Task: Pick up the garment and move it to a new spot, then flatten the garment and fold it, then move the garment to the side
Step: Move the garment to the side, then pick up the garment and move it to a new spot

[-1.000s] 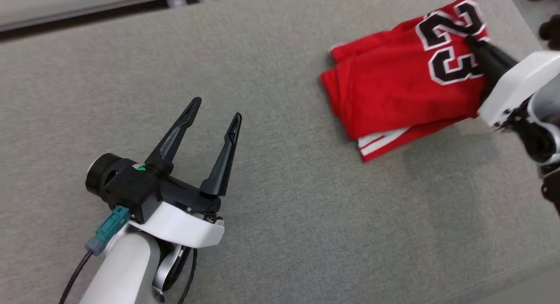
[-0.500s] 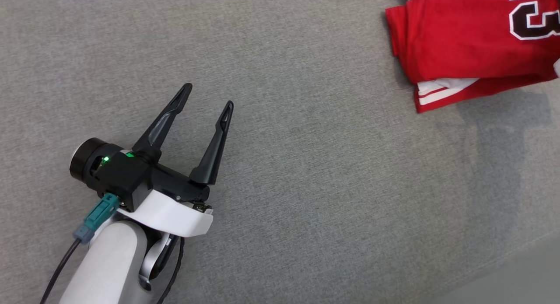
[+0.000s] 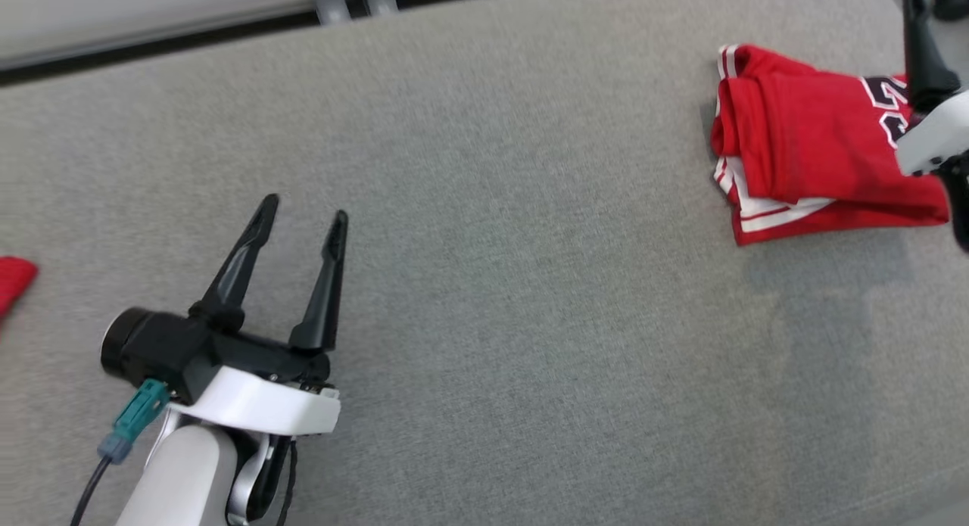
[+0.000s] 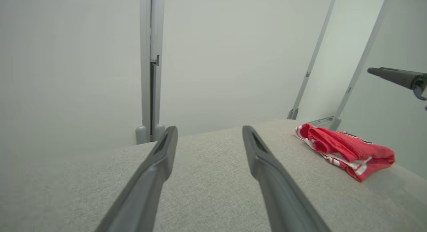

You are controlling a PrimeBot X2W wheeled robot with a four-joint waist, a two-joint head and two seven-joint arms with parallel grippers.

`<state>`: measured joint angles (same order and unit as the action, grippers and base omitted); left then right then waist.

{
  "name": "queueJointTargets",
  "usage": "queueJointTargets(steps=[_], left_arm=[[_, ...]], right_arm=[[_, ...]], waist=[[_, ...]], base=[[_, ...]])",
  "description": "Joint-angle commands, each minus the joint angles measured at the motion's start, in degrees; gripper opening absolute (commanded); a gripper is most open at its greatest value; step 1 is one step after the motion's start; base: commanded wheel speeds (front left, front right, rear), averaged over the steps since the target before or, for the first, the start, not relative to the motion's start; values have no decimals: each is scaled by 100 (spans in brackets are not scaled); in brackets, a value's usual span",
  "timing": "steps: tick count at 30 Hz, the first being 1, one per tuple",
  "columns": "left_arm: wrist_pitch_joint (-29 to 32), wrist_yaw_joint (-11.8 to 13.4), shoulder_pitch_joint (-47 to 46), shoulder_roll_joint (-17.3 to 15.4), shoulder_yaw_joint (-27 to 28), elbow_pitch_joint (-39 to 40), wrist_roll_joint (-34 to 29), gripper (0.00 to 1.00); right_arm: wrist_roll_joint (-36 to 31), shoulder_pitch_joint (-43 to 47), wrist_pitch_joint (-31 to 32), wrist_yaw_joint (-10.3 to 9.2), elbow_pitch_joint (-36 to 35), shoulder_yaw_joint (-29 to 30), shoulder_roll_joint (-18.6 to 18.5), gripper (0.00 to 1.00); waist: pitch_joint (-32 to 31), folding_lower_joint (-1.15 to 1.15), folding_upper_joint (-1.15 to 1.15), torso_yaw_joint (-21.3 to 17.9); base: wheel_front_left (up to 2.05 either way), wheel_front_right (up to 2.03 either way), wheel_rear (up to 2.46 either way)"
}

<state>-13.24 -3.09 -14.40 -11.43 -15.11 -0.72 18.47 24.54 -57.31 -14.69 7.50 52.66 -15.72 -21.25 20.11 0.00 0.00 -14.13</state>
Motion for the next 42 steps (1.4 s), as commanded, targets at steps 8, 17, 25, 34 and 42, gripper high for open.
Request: queueJointTargets(steps=[8, 17, 25, 34, 42], left_arm=[[-148, 282, 771, -76, 512, -8, 274, 100], [-169, 479, 1557, -91, 902, 59, 535, 100], [-195, 478, 2041, 57, 1004, -159, 535, 100], [-199, 255, 2155, 372, 1194, -548, 170, 100], [-200, 79, 1981, 512, 1341, -716, -57, 100]], right_arm=[[-78, 1442, -52, 0, -1351, 294, 86, 100], [-160, 3417, 38, 3, -2602, 1005, 533, 100], [-363, 5086, 281, 1, -3792, 1454, 1141, 100], [-354, 5888, 192, 1, -4170, 1170, 1246, 100], [-305, 5808, 181, 1, -4143, 920, 1255, 100]], waist=[[-1475, 0, 0, 880], [-2076, 0, 0, 1419], [-2221, 0, 0, 1677], [-2237, 0, 0, 1637], [-2207, 0, 0, 1548]], base=[[0, 0, 0], [0, 0, 0], [0, 0, 0], [0, 0, 0], [0, 0, 0]])
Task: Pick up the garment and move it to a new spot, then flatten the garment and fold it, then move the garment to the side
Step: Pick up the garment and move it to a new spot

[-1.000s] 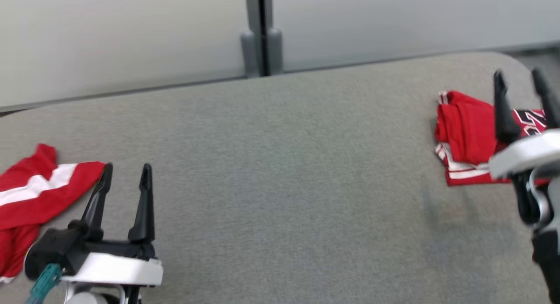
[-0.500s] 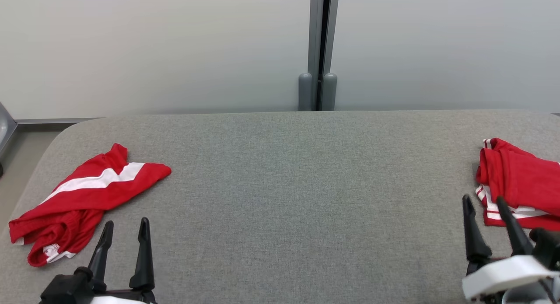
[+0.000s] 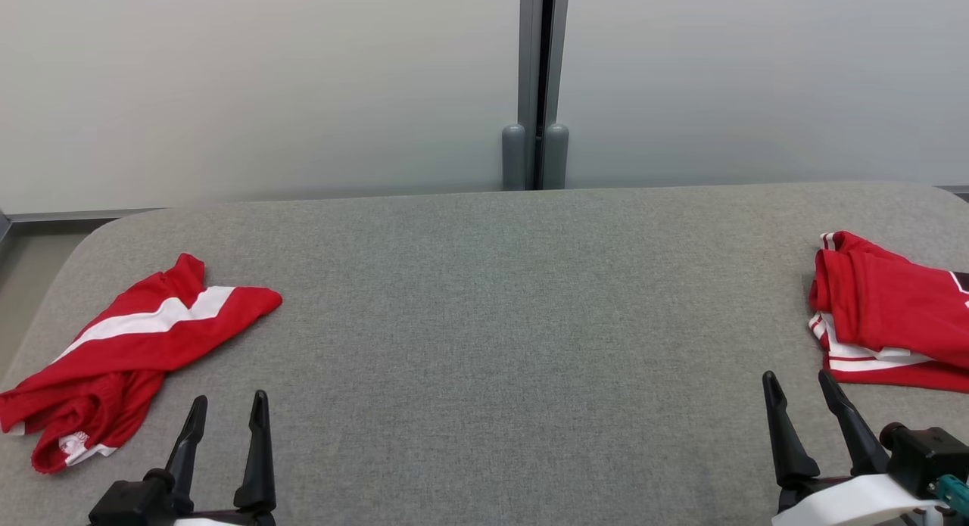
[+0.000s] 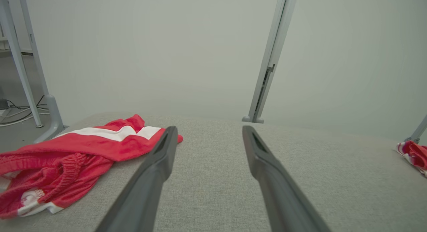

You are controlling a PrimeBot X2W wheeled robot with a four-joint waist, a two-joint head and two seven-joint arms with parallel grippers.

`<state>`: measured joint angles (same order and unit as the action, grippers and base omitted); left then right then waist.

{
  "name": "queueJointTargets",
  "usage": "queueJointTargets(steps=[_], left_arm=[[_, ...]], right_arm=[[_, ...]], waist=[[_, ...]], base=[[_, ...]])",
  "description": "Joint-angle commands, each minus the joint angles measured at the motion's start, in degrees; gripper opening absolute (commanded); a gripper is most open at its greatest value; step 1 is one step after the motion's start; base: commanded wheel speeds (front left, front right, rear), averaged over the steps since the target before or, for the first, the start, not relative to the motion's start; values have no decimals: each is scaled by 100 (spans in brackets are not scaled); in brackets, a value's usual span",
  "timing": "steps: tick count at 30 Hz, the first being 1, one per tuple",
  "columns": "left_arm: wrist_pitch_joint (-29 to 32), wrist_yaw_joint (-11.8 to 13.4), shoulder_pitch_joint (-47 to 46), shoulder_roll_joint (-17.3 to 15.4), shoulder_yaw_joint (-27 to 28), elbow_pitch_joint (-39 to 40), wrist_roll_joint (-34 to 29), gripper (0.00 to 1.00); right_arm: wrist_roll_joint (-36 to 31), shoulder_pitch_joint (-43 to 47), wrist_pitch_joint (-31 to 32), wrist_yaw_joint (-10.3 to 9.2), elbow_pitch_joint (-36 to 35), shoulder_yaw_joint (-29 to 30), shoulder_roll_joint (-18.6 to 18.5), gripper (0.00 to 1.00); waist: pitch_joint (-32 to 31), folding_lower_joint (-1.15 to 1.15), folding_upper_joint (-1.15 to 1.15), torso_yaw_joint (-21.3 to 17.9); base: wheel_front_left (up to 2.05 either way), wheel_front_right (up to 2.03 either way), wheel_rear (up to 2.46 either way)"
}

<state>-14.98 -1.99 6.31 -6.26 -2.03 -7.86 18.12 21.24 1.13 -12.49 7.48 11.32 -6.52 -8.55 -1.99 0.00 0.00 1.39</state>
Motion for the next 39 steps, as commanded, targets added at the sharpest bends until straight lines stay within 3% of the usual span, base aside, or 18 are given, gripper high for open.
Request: queueJointTargets(steps=[1, 13, 22, 32, 39], left_arm=[[-26, -46, -100, 11, 42, -10, -48, 100], [-26, -169, -168, 109, 123, -58, -206, 100], [-27, -42, -154, 152, 292, -155, -249, 100], [-27, 67, -153, 143, 329, -217, -301, 100], [103, 85, -91, 97, 325, -206, -223, 100]], right_arm=[[27, -47, -42, 4, -8, -14, -6, 100], [53, -82, -32, 4, -3, -170, -38, 100], [117, -197, 0, 4, 41, -462, 49, 100], [140, -313, -67, 4, 163, -794, 81, 100], [193, -378, -88, 4, 254, -940, 65, 100]], waist=[[10, 0, 0, -8], [57, 0, 0, 70], [38, 0, 0, 692], [88, 0, 0, 1645], [53, 0, 0, 1899]], base=[[0, 0, 0], [0, 0, 0], [0, 0, 0], [0, 0, 0], [0, 0, 0]])
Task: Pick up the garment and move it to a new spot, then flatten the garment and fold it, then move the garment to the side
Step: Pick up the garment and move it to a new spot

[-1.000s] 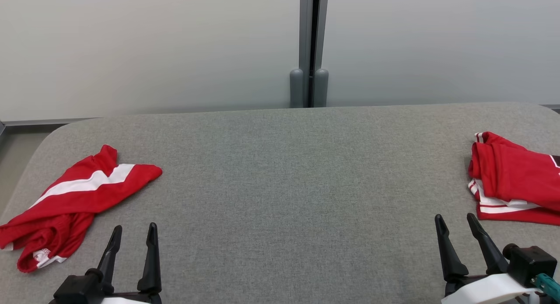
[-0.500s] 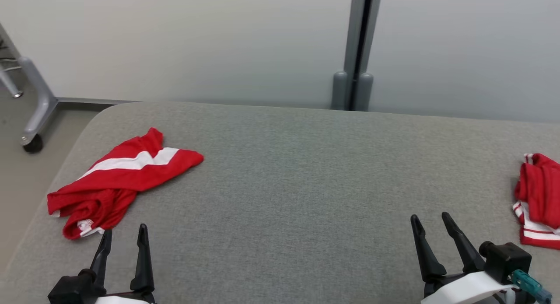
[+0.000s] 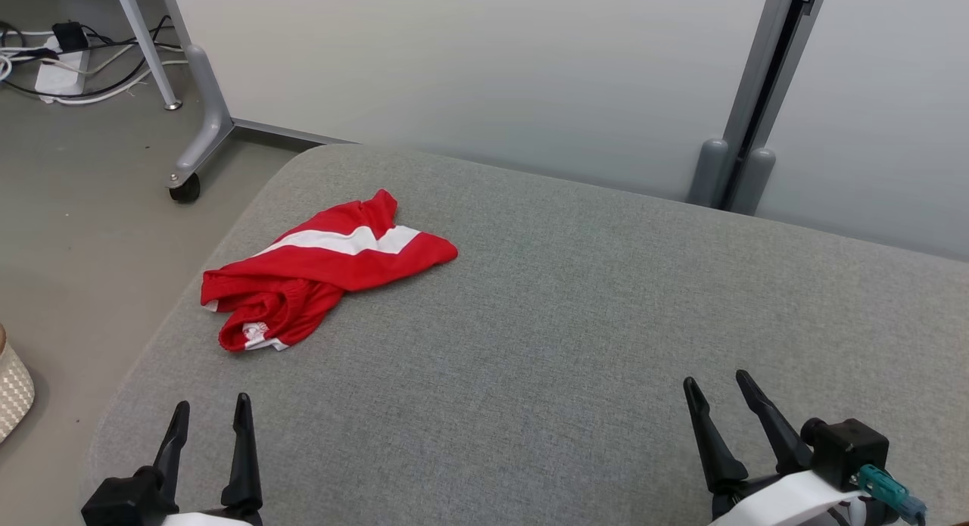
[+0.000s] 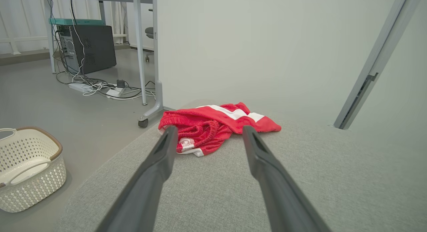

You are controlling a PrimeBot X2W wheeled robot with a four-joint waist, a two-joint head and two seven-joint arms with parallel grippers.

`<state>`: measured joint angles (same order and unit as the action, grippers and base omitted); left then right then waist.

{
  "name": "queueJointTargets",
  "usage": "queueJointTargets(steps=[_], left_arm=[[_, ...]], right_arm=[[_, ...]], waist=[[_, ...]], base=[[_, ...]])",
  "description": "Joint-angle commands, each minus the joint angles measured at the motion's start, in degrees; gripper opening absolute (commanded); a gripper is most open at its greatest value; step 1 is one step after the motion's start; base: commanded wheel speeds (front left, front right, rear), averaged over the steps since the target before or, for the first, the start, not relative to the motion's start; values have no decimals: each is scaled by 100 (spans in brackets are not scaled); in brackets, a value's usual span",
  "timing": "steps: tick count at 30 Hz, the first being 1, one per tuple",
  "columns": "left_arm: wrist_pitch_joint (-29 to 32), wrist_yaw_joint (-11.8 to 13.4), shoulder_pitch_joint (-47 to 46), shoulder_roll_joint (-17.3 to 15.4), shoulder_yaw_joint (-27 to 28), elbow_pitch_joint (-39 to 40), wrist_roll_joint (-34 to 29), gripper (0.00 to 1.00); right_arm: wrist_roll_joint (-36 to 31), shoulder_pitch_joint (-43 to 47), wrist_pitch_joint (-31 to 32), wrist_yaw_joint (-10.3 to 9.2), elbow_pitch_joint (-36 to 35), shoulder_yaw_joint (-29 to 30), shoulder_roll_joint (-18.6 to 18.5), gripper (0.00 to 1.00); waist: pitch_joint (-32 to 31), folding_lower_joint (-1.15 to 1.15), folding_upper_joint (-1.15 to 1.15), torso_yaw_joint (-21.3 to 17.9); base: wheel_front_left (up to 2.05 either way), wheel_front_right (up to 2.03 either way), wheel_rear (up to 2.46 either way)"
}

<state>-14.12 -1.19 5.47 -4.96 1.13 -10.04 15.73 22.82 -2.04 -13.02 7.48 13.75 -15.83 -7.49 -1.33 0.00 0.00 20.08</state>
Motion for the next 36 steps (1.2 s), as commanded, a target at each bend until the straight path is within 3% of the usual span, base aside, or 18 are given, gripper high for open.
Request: queueJointTargets(steps=[1, 6, 16, 19, 27, 36], left_arm=[[71, -5, 3, -54, 3, 22, 31, 100], [510, -24, -161, -145, 26, 207, 152, 100], [2164, -91, -1456, -804, 267, 166, 557, 100], [2366, -165, -1876, -957, 391, 9, 752, 100], [3208, -395, -3229, -1325, 611, -1318, 1474, 100], [3881, -529, -3953, -1623, 573, -3012, 1902, 100]], right_arm=[[35, -73, -37, 4, 27, -32, -40, 100], [36, -183, -50, 4, 1, -99, -94, 100], [-84, -649, -19, 4, -300, -42, -331, 100], [-159, -804, 17, 4, -481, -24, -315, 100], [-451, -1391, 175, 4, -1175, -18, -384, 100], [-563, -1937, 204, 4, -1500, -117, -339, 100]], waist=[[-14, 0, 0, 30], [113, 0, 0, -54], [883, 0, 0, -422], [1097, 0, 0, -545], [1906, 0, 0, -1033], [2599, 0, 0, -1543]], base=[[0, 0, 0], [0, 0, 0], [0, 0, 0], [0, 0, 0], [0, 0, 0], [0, 0, 0]])
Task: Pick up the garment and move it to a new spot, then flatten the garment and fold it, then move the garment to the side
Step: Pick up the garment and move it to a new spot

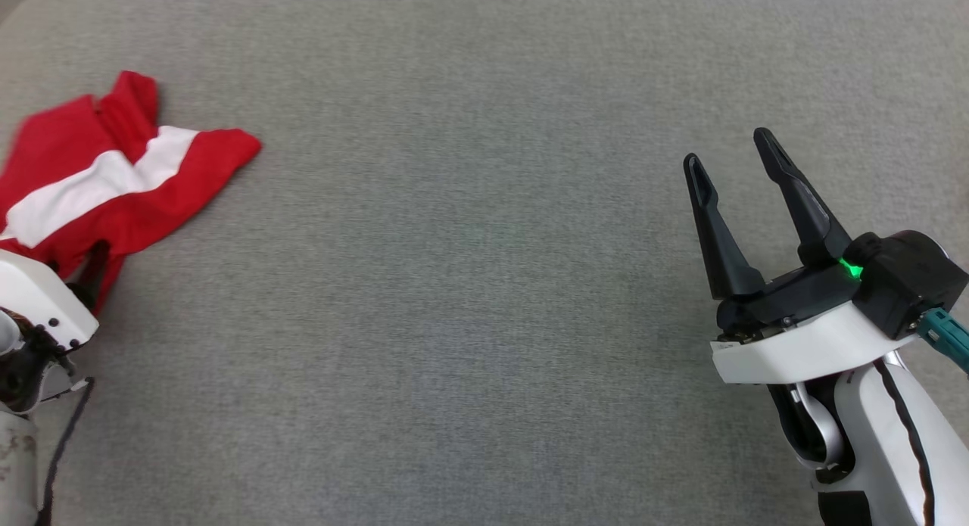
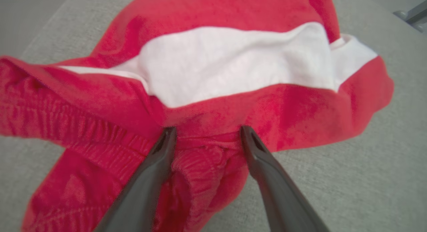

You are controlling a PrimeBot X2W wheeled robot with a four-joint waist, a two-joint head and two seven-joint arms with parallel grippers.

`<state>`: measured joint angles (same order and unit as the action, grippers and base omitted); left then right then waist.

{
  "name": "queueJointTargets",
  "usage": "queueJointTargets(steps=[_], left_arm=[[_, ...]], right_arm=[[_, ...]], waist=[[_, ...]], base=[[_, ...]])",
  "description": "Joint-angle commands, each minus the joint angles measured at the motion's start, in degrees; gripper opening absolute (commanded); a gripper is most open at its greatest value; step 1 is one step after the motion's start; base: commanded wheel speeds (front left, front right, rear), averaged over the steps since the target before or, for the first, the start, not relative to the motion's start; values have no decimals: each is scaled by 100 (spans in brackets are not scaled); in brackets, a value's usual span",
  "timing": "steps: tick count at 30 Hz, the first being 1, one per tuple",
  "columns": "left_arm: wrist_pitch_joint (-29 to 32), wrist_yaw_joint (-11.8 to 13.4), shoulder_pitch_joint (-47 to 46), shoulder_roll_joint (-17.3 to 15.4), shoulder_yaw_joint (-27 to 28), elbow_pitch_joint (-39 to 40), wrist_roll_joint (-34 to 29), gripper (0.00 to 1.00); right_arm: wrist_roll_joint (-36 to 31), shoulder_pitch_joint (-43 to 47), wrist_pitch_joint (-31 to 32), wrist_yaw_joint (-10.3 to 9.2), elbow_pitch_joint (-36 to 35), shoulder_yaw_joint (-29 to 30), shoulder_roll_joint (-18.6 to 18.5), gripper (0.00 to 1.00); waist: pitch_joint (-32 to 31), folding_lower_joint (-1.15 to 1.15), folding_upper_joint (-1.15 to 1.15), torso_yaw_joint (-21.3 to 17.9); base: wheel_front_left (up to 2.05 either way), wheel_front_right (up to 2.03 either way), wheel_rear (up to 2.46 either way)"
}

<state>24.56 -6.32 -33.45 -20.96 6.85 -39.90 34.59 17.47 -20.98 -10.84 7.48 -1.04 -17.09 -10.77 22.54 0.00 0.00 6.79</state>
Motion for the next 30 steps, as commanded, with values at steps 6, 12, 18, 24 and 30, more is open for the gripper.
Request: queueJointTargets(steps=[6, 12, 18, 24, 30], left_arm=[[411, -39, 3, 147, -198, -1132, 119, 97], [-218, -96, -140, -74, -297, -1174, -12, 0], [-682, -114, -244, -422, -648, -703, -195, 0], [-673, -114, -75, -632, -1115, 382, -113, 0], [-407, -116, 265, -644, -1449, 1633, 11, 0]], right_arm=[[-49, -56, -99, 4, 23, 38, 34, 100], [-19, 62, -156, 4, 147, 78, 70, 100], [70, 195, -248, 4, 359, 50, 135, 100], [175, 433, -318, 4, 569, 102, 199, 100], [177, 670, -339, 4, 622, 217, 217, 100]], waist=[[230, 0, 0, -357], [-30, 0, 0, -317], [-598, 0, 0, -312], [-1254, 0, 0, -384], [-1662, 0, 0, -548]], base=[[0, 0, 0], [0, 0, 0], [0, 0, 0], [0, 0, 0], [0, 0, 0]])
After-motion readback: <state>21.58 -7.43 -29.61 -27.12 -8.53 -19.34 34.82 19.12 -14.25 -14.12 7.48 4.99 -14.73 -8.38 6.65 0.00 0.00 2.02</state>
